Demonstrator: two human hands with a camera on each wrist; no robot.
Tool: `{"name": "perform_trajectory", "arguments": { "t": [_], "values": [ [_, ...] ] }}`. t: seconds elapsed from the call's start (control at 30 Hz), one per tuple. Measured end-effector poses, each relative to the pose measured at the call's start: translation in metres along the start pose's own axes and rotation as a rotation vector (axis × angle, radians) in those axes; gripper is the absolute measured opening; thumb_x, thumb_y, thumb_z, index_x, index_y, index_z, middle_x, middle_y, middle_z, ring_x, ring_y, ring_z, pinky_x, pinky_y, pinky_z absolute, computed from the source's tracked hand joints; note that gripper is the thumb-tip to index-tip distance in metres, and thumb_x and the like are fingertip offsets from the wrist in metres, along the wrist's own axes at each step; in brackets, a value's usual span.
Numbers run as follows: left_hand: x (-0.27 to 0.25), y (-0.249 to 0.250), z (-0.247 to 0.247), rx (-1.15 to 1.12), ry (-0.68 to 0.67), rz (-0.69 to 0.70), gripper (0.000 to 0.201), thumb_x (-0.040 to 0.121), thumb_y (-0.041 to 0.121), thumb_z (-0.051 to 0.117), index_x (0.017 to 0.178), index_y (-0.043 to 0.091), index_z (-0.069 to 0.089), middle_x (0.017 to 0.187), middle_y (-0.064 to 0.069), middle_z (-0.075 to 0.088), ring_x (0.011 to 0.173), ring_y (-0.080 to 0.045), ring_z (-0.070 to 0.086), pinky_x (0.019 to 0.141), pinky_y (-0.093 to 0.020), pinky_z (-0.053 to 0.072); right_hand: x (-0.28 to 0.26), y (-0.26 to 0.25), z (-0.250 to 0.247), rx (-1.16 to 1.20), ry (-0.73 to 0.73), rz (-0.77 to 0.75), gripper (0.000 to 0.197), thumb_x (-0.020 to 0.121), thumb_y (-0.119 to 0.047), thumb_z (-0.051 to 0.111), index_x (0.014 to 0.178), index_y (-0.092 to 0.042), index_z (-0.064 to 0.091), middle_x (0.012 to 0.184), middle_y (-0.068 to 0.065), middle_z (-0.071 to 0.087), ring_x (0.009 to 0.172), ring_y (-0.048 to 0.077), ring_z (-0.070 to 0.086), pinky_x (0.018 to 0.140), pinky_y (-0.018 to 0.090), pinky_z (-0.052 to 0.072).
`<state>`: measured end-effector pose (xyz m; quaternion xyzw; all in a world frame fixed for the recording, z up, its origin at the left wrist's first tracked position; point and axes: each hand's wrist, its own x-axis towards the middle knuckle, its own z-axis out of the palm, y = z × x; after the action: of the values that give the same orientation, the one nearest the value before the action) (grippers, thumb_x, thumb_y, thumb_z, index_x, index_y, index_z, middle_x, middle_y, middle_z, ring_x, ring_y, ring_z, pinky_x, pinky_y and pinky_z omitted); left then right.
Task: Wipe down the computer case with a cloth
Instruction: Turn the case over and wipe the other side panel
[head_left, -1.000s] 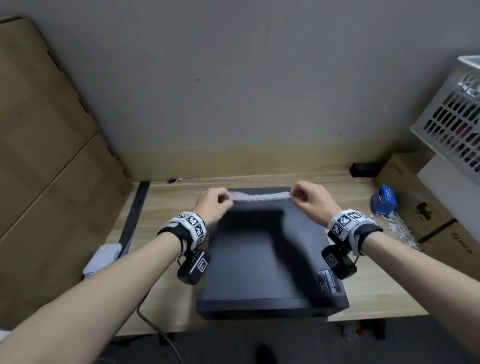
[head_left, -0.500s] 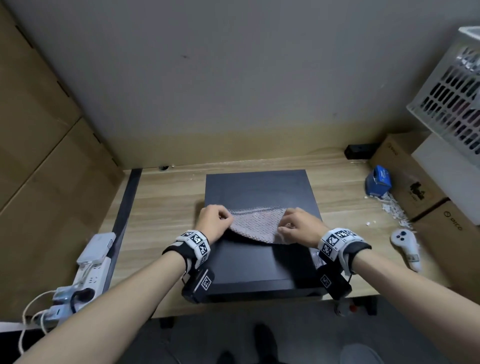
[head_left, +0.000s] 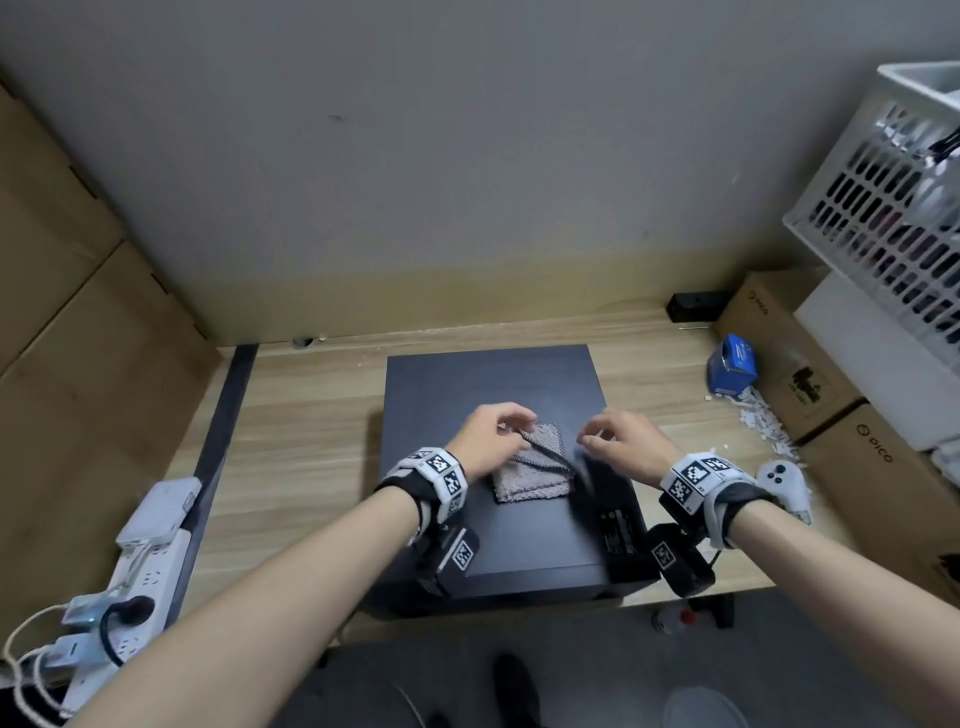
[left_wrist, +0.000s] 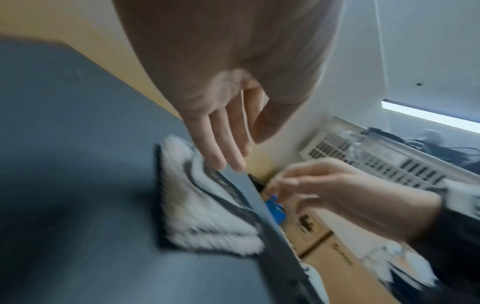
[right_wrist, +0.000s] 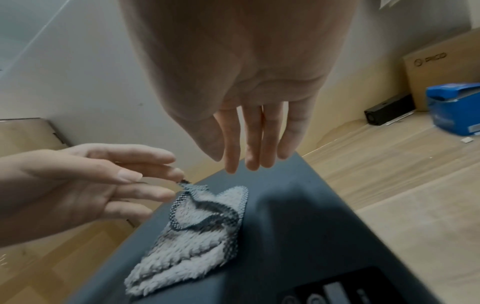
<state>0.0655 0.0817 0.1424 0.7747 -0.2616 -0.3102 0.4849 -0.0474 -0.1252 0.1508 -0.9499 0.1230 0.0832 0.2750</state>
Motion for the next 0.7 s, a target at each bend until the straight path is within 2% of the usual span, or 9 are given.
{"name": "perform_trajectory", "arguments": {
  "t": [0.13,0.17,0.23,0.3,0.33,0.5,0.57,0.63,0.7],
  "values": [
    [-0.007,-0.019,-0.053,0.013,0.196,-0.061,0.034,0.084,-0.017,0.042,0.094,0.005,0.066,0.087,-0.014,0.068,0.066,-0.010,0.064,0.055,-0.009,0.046,0.011,-0.027,0.014,0.033,0.057,-0.075,0.010,0.093,-0.027,0.059,0.099,-0.028,0.067,0.102,-0.007,0.065,0.091,0.013,0.063,0.085,0.037,0.051],
    [-0.010,-0.028,-0.064,0.030,0.245,-0.098,0.033,0.085,-0.016,0.042,0.090,0.006,0.066,0.084,-0.011,0.068,0.063,-0.006,0.064,0.053,-0.009,0.045,0.015,-0.034,0.019,0.001,0.073,-0.091,0.011,0.091,-0.033,0.061,0.101,-0.034,0.063,0.104,-0.011,0.064,0.093,0.013,0.063,0.085,0.038,0.052],
    [-0.017,-0.045,-0.078,0.072,0.291,-0.182,0.029,0.086,-0.010,0.048,0.081,0.013,0.065,0.079,-0.006,0.069,0.059,-0.007,0.064,0.054,-0.016,0.048,0.025,-0.048,0.031,-0.149,0.051,-0.075,0.035,0.086,-0.049,0.062,0.117,-0.034,0.055,0.118,-0.011,0.059,0.107,0.017,0.061,0.087,0.038,0.051],
    [-0.023,-0.055,-0.080,0.129,0.242,-0.244,0.027,0.086,-0.002,0.054,0.076,0.020,0.065,0.074,-0.004,0.071,0.059,-0.015,0.065,0.053,-0.019,0.046,0.036,-0.057,0.038,-0.304,-0.023,-0.001,0.058,0.082,-0.060,0.063,0.127,-0.027,0.049,0.127,-0.006,0.055,0.113,0.021,0.058,0.087,0.039,0.050],
    [-0.026,-0.055,-0.076,0.158,0.191,-0.262,0.026,0.085,0.000,0.055,0.076,0.022,0.065,0.073,-0.003,0.071,0.060,-0.017,0.066,0.049,-0.017,0.045,0.040,-0.059,0.040,-0.355,-0.044,0.024,0.056,0.082,-0.062,0.063,0.123,-0.026,0.050,0.125,-0.004,0.057,0.111,0.022,0.059,0.084,0.037,0.049],
    [-0.027,-0.035,-0.041,0.243,0.017,-0.207,0.011,0.081,0.015,0.063,0.079,0.025,0.068,0.074,0.000,0.073,0.062,-0.015,0.067,0.047,-0.021,0.049,0.045,-0.050,0.045,-0.424,0.003,0.017,0.019,0.089,-0.037,0.051,0.096,-0.022,0.060,0.103,0.004,0.067,0.092,0.031,0.064,0.072,0.035,0.049],
    [-0.024,-0.027,-0.026,0.323,-0.023,-0.140,0.008,0.078,0.020,0.067,0.084,0.024,0.069,0.075,0.008,0.070,0.062,-0.010,0.063,0.054,-0.018,0.049,0.045,-0.043,0.047,-0.386,0.040,0.031,0.016,0.088,-0.027,0.049,0.093,-0.019,0.062,0.098,0.010,0.069,0.090,0.036,0.064,0.069,0.037,0.046],
    [-0.021,-0.024,-0.011,0.465,-0.065,-0.092,0.015,0.074,0.025,0.070,0.087,0.027,0.064,0.080,0.012,0.068,0.076,-0.011,0.063,0.069,-0.023,0.049,0.046,-0.034,0.048,-0.237,0.054,0.092,0.015,0.090,-0.023,0.051,0.096,-0.019,0.064,0.100,0.011,0.071,0.097,0.037,0.063,0.073,0.037,0.045],
    [-0.019,-0.024,0.001,0.577,-0.084,-0.089,0.023,0.071,0.028,0.071,0.090,0.030,0.058,0.085,0.014,0.063,0.084,-0.014,0.060,0.071,-0.026,0.045,0.048,-0.026,0.048,-0.061,0.065,0.198,0.018,0.095,-0.025,0.056,0.107,-0.018,0.067,0.105,0.011,0.071,0.105,0.034,0.062,0.081,0.036,0.045]
  ]
}}
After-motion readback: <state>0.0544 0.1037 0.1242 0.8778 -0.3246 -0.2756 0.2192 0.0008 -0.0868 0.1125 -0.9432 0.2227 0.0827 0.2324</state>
